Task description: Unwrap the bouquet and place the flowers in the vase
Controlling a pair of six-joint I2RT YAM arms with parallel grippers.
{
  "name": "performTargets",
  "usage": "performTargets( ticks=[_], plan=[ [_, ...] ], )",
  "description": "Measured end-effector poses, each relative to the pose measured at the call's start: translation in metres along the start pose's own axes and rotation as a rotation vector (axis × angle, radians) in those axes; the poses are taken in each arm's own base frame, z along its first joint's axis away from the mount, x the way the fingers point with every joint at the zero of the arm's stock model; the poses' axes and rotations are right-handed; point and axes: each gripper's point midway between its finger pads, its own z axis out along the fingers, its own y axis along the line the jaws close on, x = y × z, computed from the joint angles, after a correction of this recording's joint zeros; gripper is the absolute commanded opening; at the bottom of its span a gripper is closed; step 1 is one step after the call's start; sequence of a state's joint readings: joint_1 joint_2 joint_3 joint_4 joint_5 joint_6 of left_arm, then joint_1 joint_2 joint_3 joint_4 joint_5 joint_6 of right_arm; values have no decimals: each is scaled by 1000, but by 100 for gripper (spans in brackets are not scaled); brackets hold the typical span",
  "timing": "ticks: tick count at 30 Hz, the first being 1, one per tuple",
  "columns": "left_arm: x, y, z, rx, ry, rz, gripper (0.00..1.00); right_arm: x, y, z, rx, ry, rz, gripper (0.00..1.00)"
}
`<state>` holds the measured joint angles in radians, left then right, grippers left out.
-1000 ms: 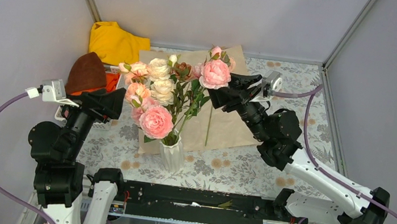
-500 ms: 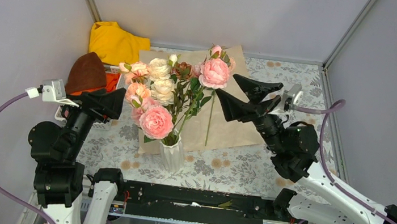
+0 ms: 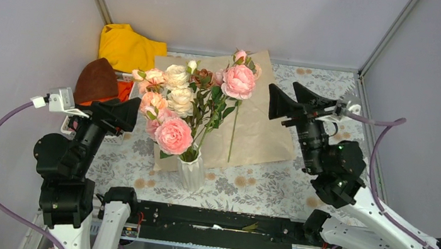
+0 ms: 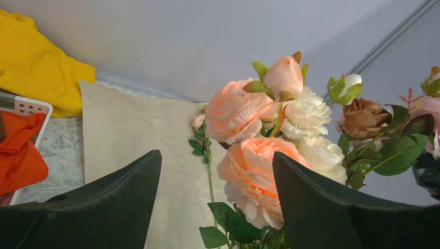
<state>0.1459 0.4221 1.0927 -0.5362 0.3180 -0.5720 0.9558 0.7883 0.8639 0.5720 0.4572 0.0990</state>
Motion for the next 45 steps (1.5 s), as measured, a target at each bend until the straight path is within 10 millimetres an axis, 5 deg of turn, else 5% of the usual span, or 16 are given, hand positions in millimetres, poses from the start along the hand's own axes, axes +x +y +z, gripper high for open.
performTargets(
  ticks=[5,10,17,31,38,45],
  plan=[
    [-1,0,0,2,-3,-1,86,40,-37,13,241,101,-79,83],
    [-1,-1,0,3,-4,0,86,106,-79,28,449,292,-181,81],
    [-1,-1,-1,3,-5,7,86,187,-176,45,663,552,-161,79],
    [-2,1,-1,-2,-11,32,86,384,-221,109,667,984,-182,73],
    [8,13,6,-26,19,41,86,439,-254,96,715,1103,-232,71],
    [24,27,18,-53,65,25,86,454,-280,84,749,1155,-232,48]
  ],
)
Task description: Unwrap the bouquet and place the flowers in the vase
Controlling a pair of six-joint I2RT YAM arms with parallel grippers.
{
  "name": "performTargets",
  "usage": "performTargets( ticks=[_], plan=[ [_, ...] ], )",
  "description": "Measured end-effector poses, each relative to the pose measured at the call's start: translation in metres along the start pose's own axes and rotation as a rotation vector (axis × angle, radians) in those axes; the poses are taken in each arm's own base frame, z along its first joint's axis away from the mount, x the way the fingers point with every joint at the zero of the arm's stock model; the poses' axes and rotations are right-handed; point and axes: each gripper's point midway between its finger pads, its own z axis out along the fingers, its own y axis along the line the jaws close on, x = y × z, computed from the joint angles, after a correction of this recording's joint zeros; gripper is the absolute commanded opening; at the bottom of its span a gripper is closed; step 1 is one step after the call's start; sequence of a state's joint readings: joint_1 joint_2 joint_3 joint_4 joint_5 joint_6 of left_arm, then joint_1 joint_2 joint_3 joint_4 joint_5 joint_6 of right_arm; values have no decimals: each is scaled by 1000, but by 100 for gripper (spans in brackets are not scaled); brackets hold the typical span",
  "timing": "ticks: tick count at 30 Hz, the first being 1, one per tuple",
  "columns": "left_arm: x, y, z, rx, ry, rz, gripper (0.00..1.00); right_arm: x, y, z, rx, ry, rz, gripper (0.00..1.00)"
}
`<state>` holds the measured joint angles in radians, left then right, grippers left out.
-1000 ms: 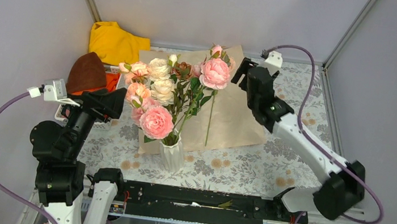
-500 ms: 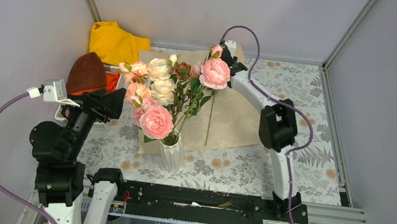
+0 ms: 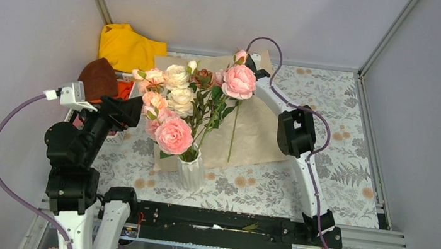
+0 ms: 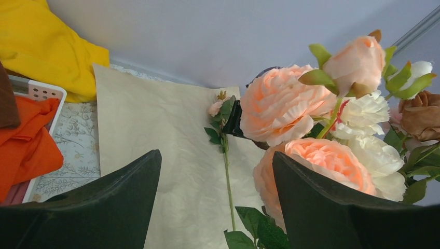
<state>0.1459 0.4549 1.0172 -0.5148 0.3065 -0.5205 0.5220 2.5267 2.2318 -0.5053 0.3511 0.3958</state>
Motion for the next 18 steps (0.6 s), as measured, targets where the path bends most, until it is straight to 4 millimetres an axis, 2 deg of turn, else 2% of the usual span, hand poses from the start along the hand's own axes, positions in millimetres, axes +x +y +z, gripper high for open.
performTargets(
  ticks=[7,10,14,16,18],
  plan=[
    [-1,0,1,4,-7,3,86,12,0,11,-15,36,-1,42],
    [-1,0,1,5,-7,3,86,11,3,11,-28,35,1,29],
    [-1,-1,1,5,-7,2,86,13,6,11,-42,39,-1,6],
    [-2,-1,1,6,-7,3,86,15,5,13,-46,32,4,0],
    [-2,-1,1,6,-9,3,86,17,3,10,-51,23,9,0]
  ],
)
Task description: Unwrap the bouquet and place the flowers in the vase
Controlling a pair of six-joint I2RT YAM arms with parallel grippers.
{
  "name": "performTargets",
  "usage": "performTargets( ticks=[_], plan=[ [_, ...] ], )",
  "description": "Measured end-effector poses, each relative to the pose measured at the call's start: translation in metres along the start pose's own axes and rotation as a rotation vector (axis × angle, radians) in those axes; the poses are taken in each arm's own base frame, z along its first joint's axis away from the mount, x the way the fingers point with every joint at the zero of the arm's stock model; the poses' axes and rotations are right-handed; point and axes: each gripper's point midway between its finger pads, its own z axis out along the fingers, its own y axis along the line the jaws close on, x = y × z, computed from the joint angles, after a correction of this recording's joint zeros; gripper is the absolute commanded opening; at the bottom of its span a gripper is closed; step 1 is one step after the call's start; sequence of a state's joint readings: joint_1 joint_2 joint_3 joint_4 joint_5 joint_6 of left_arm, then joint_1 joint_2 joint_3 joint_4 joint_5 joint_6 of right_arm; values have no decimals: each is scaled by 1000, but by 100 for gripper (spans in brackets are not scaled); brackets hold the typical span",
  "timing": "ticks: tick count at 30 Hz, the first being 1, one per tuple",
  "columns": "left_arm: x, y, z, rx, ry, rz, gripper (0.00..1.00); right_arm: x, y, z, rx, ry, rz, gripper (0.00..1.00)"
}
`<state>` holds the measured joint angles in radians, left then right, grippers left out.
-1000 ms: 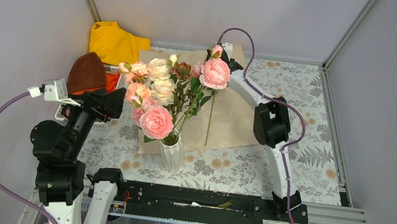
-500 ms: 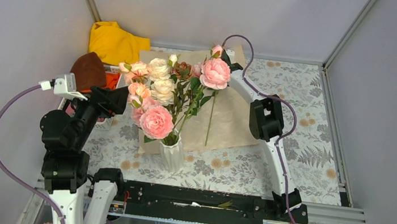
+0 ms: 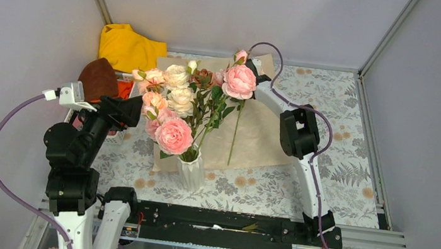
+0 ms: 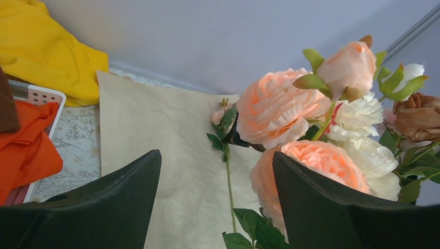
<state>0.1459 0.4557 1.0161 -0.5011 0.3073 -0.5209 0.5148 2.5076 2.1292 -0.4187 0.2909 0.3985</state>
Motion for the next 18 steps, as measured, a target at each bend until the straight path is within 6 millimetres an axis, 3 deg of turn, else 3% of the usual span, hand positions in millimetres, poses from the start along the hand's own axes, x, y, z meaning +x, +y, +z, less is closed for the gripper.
performTargets(
  ticks=[5,10,13,18],
  plan=[
    [-4,-3,-2,7,-12,4,86,19,-18,-26,8,20,-4,0],
    [-7,-8,-5,20,-20,8,86,28,-37,-72,1,6,4,0],
    [-8,-9,-6,25,-21,7,86,16,-44,-113,-30,-56,34,0],
    [-8,-11,-7,32,-22,2,86,-29,-45,-194,-137,-228,117,0]
  ],
)
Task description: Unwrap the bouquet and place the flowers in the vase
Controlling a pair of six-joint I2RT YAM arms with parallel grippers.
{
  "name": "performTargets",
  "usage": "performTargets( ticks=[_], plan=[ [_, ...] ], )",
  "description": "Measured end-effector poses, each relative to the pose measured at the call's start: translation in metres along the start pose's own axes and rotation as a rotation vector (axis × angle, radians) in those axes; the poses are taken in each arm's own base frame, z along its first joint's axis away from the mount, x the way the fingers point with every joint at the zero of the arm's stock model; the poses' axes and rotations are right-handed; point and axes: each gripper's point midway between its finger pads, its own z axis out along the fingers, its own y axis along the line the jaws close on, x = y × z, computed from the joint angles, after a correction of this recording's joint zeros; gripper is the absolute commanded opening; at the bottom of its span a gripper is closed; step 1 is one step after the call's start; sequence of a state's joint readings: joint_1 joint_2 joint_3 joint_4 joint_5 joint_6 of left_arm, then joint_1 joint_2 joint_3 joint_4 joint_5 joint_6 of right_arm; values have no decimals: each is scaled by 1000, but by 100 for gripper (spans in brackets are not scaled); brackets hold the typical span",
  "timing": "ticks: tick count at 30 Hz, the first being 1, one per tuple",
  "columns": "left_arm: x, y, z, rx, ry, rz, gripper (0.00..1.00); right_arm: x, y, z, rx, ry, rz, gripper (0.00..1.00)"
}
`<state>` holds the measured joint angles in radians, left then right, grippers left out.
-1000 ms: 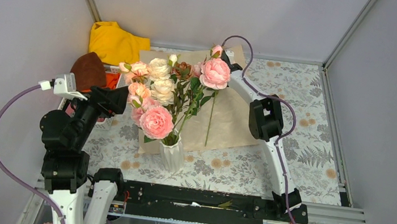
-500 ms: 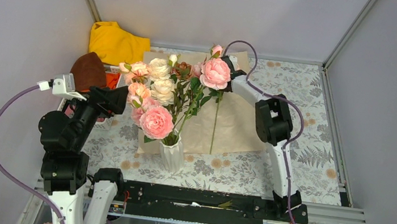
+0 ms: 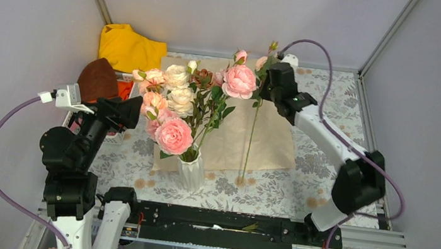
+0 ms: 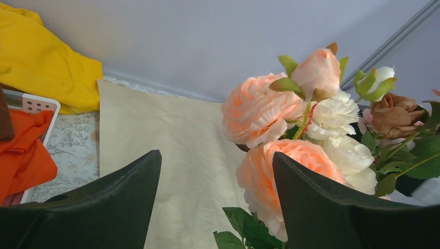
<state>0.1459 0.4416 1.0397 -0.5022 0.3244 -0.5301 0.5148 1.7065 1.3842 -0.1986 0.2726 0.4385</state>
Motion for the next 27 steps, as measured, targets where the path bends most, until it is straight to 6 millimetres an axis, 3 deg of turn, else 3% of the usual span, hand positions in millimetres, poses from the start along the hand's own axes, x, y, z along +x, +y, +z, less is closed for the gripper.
performTargets(
  ticks=[9,14,21,27],
  plan=[
    [-11,-11,-8,22,-33,-2,86,-78,10,-134,-206,-281,115,0],
    [-15,-17,-12,41,-44,-6,86,-115,28,-226,-447,-463,143,0],
    [-14,-22,-13,61,-36,-30,86,-134,58,-346,-849,-682,89,0],
    [-15,-27,-14,79,-35,-59,86,-147,82,-415,-1095,-765,4,0]
  ],
)
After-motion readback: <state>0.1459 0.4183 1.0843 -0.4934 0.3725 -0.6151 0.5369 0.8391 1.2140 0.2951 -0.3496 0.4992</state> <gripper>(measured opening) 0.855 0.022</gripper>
